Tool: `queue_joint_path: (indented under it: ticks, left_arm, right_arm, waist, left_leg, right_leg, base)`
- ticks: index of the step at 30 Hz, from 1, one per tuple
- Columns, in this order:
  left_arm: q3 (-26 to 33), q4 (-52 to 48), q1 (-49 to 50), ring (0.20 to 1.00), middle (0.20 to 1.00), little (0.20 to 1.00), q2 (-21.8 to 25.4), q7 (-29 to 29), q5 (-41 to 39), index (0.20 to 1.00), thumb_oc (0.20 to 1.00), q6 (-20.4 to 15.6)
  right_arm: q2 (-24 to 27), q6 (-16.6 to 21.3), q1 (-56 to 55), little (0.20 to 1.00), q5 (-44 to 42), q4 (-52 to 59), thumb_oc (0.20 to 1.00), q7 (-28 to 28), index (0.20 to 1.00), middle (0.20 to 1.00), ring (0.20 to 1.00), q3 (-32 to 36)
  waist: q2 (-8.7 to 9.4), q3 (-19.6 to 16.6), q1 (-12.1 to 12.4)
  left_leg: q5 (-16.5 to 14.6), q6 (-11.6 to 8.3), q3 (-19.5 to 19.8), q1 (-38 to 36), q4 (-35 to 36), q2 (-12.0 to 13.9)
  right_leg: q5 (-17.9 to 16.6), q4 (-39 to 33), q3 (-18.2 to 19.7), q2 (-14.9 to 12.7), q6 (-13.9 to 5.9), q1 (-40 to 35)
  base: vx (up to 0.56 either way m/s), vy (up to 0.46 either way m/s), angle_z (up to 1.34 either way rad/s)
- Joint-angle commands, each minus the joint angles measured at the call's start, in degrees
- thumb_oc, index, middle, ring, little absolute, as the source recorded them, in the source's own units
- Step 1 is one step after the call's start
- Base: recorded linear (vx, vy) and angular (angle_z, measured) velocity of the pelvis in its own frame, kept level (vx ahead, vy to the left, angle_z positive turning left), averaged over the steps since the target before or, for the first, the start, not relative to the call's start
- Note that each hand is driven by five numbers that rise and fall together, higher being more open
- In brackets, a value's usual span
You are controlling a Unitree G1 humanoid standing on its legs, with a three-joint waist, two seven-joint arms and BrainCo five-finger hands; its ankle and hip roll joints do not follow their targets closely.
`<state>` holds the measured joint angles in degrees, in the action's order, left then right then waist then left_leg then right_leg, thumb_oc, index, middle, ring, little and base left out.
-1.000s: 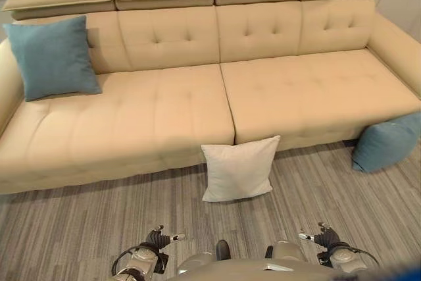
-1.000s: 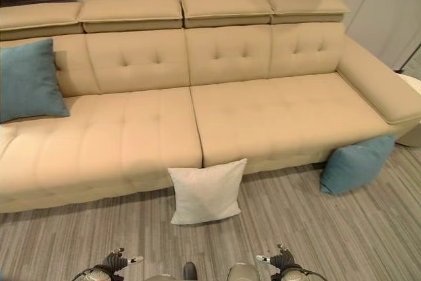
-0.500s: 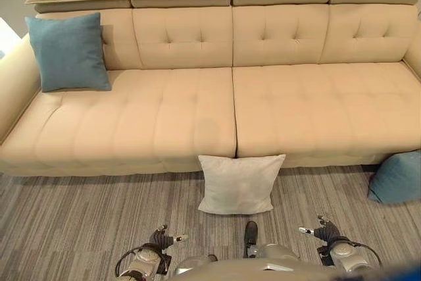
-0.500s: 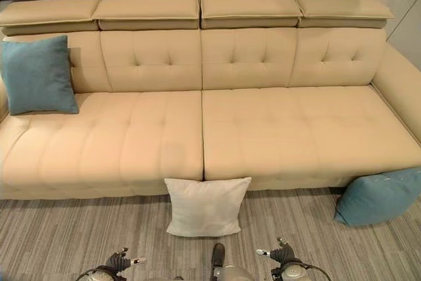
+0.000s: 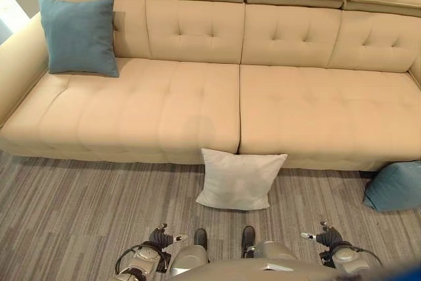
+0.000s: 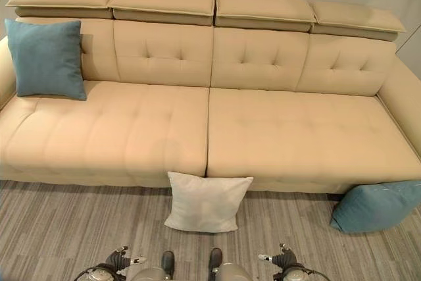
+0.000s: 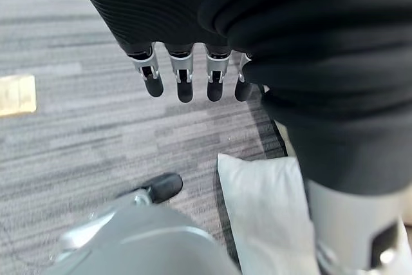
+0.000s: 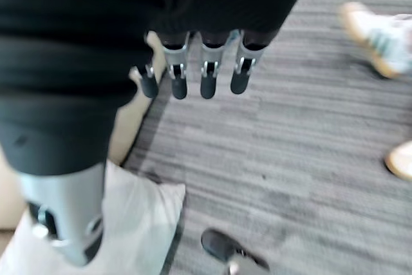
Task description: Pick up all the scattered cushions and arrange them neatly on the sofa.
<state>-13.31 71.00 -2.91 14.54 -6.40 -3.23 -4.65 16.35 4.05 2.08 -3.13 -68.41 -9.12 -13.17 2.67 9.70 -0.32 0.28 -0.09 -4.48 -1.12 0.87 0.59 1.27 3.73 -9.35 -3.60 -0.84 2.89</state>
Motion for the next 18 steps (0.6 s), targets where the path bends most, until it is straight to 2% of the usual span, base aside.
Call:
queue_joint_path:
  ticks: [1,8,11,14,18]
  left_arm:
    - [0.7,-1.1,-0.8,1.0,1.0,1.0,1.4,-0.7,-0.7,1.0,1.0,-1.1]
    - [1.8,-4.1,-1.0,1.0,1.0,1.0,1.8,-1.0,-3.0,1.0,1.0,-2.1]
    - [2.1,-9.4,-2.3,1.0,1.0,1.0,2.1,-2.7,-6.0,1.0,1.0,-3.6]
    - [2.2,-18.6,-4.3,1.0,1.0,1.0,3.0,-6.1,-10.3,1.0,1.0,-5.9]
    - [2.6,-24.6,-7.8,1.0,1.0,1.0,3.5,-10.0,-14.5,1.0,1.0,-8.5]
  right_arm:
    - [1.7,1.1,2.4,1.0,0.0,1.8,1.0,-0.4,1.0,1.0,1.0,-0.6]
    - [1.9,1.5,2.5,1.0,-0.5,4.2,1.0,-0.9,1.0,1.0,1.0,-0.4]
    - [2.7,2.5,3.6,1.0,-1.2,9.0,1.0,-2.3,1.0,1.0,1.0,-0.1]
    - [4.3,3.9,6.2,1.0,-2.2,16.9,1.0,-5.5,1.0,1.0,1.0,0.6]
    - [5.2,5.0,10.5,1.0,-3.6,22.0,1.0,-9.3,1.0,1.0,1.0,0.6]
  waist:
    - [0.45,-0.5,0.5]
    - [0.43,-0.7,0.5]
    - [0.18,0.8,0.2]
    - [0.1,4.5,-0.4]
    - [0.13,6.5,-0.6]
  left_leg:
    - [-3.6,-1.15,-0.2,3.0,-4.9,-0.6]
    - [-3.9,-0.75,-0.5,2.3,-3.6,-1.1]
    - [-3.6,-0.89,-0.6,4.0,-3.4,-0.8]
    - [-3.1,-1.02,-0.6,10.7,-6.1,-0.2]
    - [-1.8,-1.33,-0.2,18.6,-8.3,0.0]
  right_leg:
    - [2.9,-0.9,1.2,-2.2,-5.08,-5.6]
    - [2.4,-1.9,1.3,-2.7,-5.74,-5.9]
    - [2.1,-1.8,1.4,-2.8,-5.72,-3.7]
    - [1.0,0.5,1.5,-2.7,-5.31,3.6]
    - [-0.2,3.3,1.8,-2.6,-4.82,12.0]
  base:
    - [0.09,0.102,-0.36]
    - [0.05,0.019,-0.05]
    - [-0.08,-0.025,0.0]
    - [-0.28,-0.041,0.02]
    - [-0.21,-0.027,-0.02]
